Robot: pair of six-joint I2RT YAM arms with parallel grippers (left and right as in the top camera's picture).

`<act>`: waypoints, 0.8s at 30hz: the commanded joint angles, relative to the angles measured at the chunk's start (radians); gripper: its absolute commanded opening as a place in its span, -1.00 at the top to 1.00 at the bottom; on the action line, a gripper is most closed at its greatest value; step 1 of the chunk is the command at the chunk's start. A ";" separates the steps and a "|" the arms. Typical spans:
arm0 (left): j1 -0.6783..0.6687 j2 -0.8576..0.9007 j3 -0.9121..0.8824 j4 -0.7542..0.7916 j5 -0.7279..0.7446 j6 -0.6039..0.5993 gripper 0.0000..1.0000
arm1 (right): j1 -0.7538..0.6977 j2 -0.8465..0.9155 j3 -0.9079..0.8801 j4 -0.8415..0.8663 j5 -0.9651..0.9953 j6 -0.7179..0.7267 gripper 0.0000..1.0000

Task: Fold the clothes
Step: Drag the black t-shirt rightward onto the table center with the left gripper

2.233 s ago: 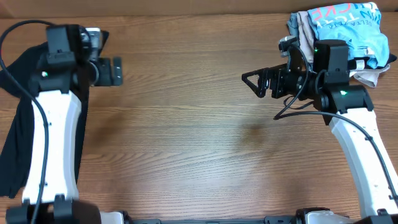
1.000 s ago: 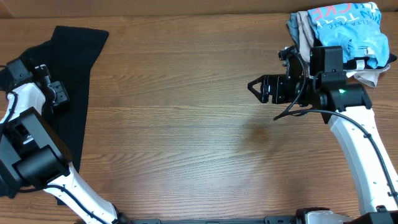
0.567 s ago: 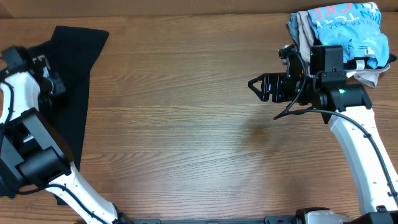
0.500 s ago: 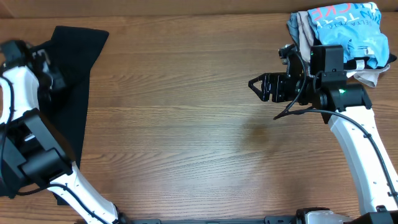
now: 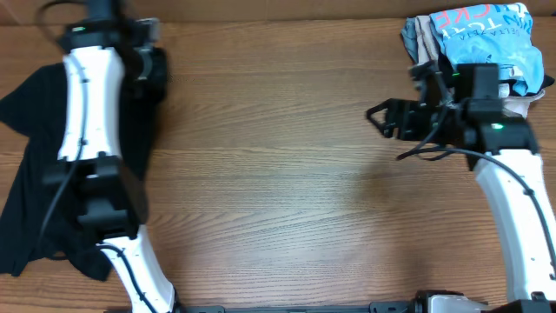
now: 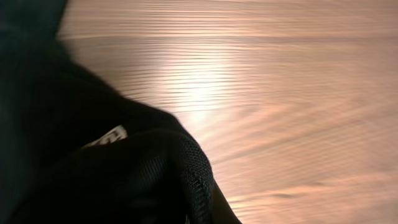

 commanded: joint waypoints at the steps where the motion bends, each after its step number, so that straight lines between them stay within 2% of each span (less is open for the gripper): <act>1: -0.142 -0.032 0.020 0.020 0.086 -0.025 0.92 | -0.087 -0.060 0.081 -0.035 0.000 0.005 -0.43; 3: -0.231 -0.029 0.020 0.051 0.086 -0.026 0.92 | -0.144 -0.064 0.103 -0.063 0.000 0.005 -0.50; 5: -0.354 -0.021 0.019 0.097 0.086 -0.032 0.91 | -0.208 -0.064 0.114 -0.092 -0.001 0.005 -0.51; 10: -0.552 0.017 0.019 0.168 0.081 -0.032 0.87 | -0.282 -0.064 0.114 -0.116 0.000 0.004 -0.54; 11: -0.605 0.035 0.019 0.182 0.078 -0.032 0.68 | -0.295 -0.064 0.114 -0.117 -0.001 0.004 -0.59; 14: -0.689 0.071 0.019 0.198 0.076 -0.032 0.51 | -0.306 -0.064 0.114 -0.116 0.000 0.002 -0.60; 16: -0.731 0.087 0.019 0.203 0.027 -0.034 0.28 | -0.309 -0.064 0.114 -0.109 0.000 0.001 -0.61; 21: -0.732 0.079 0.031 0.195 -0.025 -0.066 -0.52 | -0.309 -0.064 0.115 -0.098 0.000 0.001 -0.65; 24: -0.694 0.071 0.079 0.155 -0.023 -0.066 -0.86 | -0.309 -0.064 0.115 -0.093 0.000 0.001 -0.67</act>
